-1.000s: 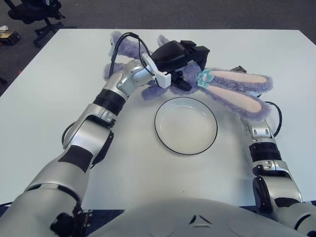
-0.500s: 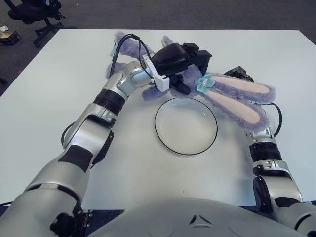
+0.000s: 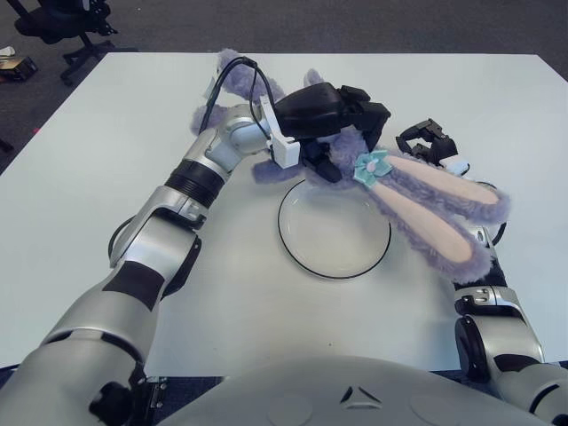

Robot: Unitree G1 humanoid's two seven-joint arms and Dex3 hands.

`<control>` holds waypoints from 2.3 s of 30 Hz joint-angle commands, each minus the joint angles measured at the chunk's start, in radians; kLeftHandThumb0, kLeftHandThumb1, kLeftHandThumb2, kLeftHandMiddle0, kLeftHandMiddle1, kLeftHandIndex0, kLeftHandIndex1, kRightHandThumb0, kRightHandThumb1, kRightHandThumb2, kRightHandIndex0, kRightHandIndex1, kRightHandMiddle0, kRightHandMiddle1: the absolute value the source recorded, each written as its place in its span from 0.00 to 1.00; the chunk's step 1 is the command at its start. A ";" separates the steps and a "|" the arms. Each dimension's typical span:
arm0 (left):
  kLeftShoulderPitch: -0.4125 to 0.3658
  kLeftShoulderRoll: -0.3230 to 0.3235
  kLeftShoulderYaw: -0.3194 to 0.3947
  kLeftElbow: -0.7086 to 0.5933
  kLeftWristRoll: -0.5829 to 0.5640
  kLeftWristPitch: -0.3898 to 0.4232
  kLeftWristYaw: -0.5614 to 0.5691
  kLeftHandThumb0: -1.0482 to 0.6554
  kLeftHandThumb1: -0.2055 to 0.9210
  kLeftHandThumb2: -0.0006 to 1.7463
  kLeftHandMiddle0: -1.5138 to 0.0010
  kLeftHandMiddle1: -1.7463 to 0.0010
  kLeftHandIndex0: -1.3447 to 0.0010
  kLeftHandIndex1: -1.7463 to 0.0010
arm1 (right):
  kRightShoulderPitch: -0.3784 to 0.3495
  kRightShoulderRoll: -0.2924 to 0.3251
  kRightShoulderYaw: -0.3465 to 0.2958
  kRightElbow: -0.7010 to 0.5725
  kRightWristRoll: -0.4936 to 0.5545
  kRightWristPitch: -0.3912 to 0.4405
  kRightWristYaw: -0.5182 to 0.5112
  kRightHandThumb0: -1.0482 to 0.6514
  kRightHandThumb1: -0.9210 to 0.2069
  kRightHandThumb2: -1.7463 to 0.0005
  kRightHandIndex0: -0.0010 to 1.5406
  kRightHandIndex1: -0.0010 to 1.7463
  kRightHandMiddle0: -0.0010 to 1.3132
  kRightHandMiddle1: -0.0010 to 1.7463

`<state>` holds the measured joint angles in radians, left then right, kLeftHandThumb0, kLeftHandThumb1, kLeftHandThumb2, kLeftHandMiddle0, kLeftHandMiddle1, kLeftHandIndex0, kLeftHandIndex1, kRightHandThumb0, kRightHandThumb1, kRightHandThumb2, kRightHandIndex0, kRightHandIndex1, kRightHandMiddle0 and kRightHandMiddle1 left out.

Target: Put the doll into the plate.

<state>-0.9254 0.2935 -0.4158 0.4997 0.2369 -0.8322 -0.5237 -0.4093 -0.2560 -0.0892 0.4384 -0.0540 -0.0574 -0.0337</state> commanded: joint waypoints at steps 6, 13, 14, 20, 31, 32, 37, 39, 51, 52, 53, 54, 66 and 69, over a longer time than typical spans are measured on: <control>-0.003 -0.001 0.017 -0.049 -0.031 0.055 -0.064 0.66 0.73 0.39 0.41 0.00 0.47 0.00 | 0.019 -0.009 -0.002 0.053 -0.006 0.043 0.011 0.41 0.00 0.79 0.47 0.96 0.27 0.91; -0.083 -0.060 0.035 0.144 0.091 -0.135 0.110 0.64 0.80 0.32 0.40 0.00 0.45 0.00 | -0.027 -0.043 -0.051 0.104 0.016 0.082 0.009 0.41 0.00 0.79 0.48 0.96 0.27 0.91; -0.089 -0.065 0.039 0.162 0.099 -0.157 0.128 0.64 0.80 0.32 0.40 0.00 0.45 0.00 | -0.028 -0.045 -0.055 0.105 0.018 0.083 0.009 0.41 0.00 0.79 0.48 0.97 0.27 0.91; -0.111 -0.074 0.042 0.222 0.131 -0.213 0.176 0.64 0.80 0.32 0.40 0.00 0.45 0.00 | -0.029 -0.045 -0.061 0.106 0.018 0.087 0.012 0.41 0.00 0.78 0.48 0.97 0.27 0.91; -0.181 -0.139 0.035 0.384 0.160 -0.380 0.264 0.64 0.78 0.35 0.37 0.00 0.44 0.00 | 0.038 -0.098 -0.178 0.088 0.091 0.067 0.017 0.41 0.00 0.77 0.48 0.96 0.24 0.93; -0.186 -0.142 0.035 0.393 0.162 -0.391 0.266 0.64 0.77 0.36 0.37 0.00 0.43 0.00 | 0.045 -0.101 -0.182 0.085 0.094 0.066 0.020 0.41 0.00 0.77 0.48 0.96 0.24 0.93; -0.197 -0.177 0.024 0.423 0.156 -0.438 0.261 0.64 0.75 0.38 0.36 0.00 0.43 0.00 | 0.109 -0.103 -0.202 0.026 0.105 0.064 0.024 0.41 0.00 0.76 0.48 0.96 0.24 0.93; -0.198 -0.192 0.015 0.428 0.140 -0.447 0.244 0.64 0.74 0.39 0.36 0.00 0.43 0.00 | 0.131 -0.099 -0.208 -0.003 0.107 0.071 0.016 0.41 0.00 0.76 0.48 0.96 0.23 0.94; -0.204 -0.224 -0.040 0.407 -0.018 -0.427 0.083 0.61 0.81 0.30 0.36 0.00 0.44 0.00 | 0.176 -0.088 -0.220 -0.069 0.101 0.101 -0.043 0.41 0.00 0.75 0.47 0.96 0.22 0.95; -0.200 -0.225 -0.047 0.399 -0.044 -0.416 0.057 0.60 0.83 0.28 0.36 0.00 0.44 0.00 | 0.179 -0.088 -0.221 -0.072 0.102 0.101 -0.045 0.41 0.00 0.75 0.47 0.96 0.22 0.95; -0.197 -0.226 -0.051 0.393 -0.066 -0.406 0.034 0.60 0.84 0.28 0.36 0.00 0.44 0.00 | 0.181 -0.089 -0.221 -0.073 0.103 0.102 -0.047 0.41 0.00 0.75 0.47 0.96 0.22 0.95; -0.194 -0.226 -0.054 0.386 -0.084 -0.398 0.015 0.60 0.84 0.27 0.36 0.00 0.44 0.00 | 0.182 -0.089 -0.221 -0.075 0.104 0.102 -0.049 0.41 0.00 0.75 0.47 0.96 0.22 0.95; -0.159 -0.222 -0.069 0.309 -0.248 -0.309 -0.189 0.59 0.87 0.24 0.36 0.00 0.44 0.00 | 0.187 -0.087 -0.221 -0.075 0.103 0.102 -0.066 0.41 0.00 0.75 0.47 0.97 0.21 0.95; -0.141 -0.214 -0.096 0.261 -0.376 -0.218 -0.350 0.59 0.87 0.24 0.37 0.00 0.43 0.00 | 0.178 -0.081 -0.219 -0.061 0.095 0.105 -0.088 0.41 0.00 0.75 0.47 0.97 0.21 0.95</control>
<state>-1.0873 0.0671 -0.4827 0.8165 -0.0183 -1.1283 -0.7235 -0.2575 -0.3607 -0.3100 0.3424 0.0545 0.0115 -0.1018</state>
